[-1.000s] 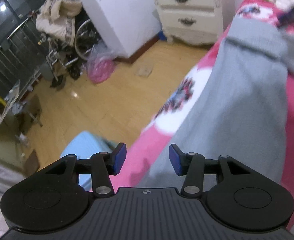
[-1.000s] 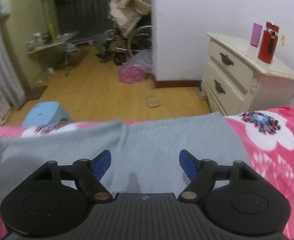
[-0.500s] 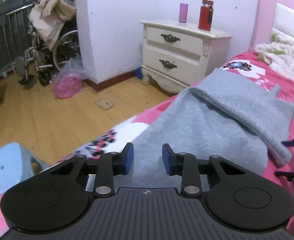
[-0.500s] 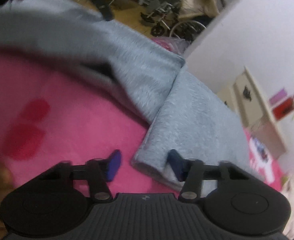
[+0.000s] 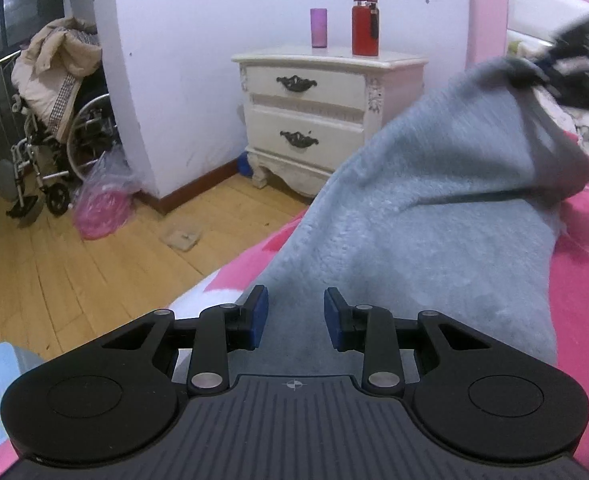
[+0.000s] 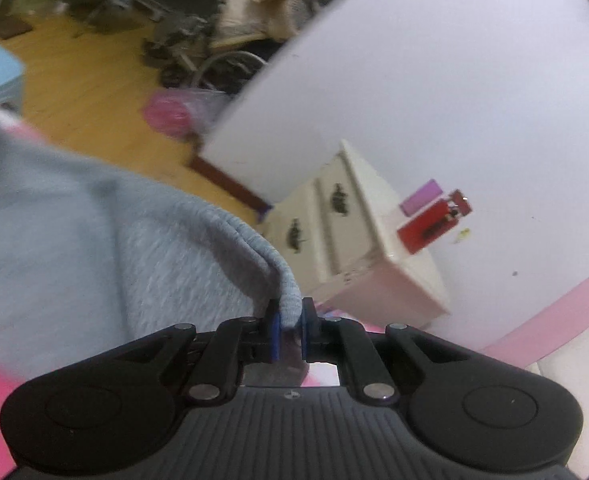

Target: Fold clothes

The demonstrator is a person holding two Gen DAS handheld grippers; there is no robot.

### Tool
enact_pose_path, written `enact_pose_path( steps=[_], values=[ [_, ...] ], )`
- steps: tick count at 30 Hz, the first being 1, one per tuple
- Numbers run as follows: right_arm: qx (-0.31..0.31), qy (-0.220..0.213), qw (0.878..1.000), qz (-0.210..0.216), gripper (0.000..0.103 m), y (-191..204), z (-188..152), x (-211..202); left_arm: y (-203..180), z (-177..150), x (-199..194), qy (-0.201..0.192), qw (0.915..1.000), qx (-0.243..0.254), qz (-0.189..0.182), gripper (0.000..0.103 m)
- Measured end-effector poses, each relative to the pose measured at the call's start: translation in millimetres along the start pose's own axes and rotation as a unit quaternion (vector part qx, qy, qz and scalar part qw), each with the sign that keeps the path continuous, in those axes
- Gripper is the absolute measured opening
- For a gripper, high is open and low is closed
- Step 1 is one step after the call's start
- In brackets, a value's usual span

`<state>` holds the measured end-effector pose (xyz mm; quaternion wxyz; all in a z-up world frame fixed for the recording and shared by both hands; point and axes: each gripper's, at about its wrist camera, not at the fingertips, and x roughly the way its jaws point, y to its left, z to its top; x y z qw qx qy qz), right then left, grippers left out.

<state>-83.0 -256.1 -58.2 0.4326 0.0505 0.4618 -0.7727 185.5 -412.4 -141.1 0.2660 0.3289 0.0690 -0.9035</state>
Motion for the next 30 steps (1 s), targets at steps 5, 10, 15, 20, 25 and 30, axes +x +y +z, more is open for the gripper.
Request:
enact_pose_path(
  steps=[5,10,15,20,25,30],
  values=[
    [-0.019,0.021,0.999,0.024,0.009,-13.0,13.5,69.2,-0.5,1.3,8.7,0.006,1.0000,-0.003,0.000,0.031],
    [-0.051,0.055,0.995,0.062,0.008,-2.2,13.2,127.7,-1.3,-1.5,11.0,0.009,1.0000,0.001,0.000,0.031],
    [-0.032,0.107,0.987,0.114,0.009,7.6,1.8,166.9,-0.9,-1.1,12.8,0.009,0.9999,-0.001,-0.005,0.031],
    [-0.021,0.120,0.984,0.133,0.009,13.2,-4.7,183.2,3.1,1.3,14.8,0.011,0.9998,-0.004,-0.015,0.031],
    [0.038,0.139,0.980,0.135,0.035,-7.5,-3.5,190.3,5.0,0.7,16.5,0.012,0.9997,-0.005,-0.020,0.031],
    [0.193,0.163,0.959,0.125,0.053,-57.3,-18.8,207.5,5.3,0.5,18.2,0.011,0.9997,-0.008,-0.022,0.032]
  ],
)
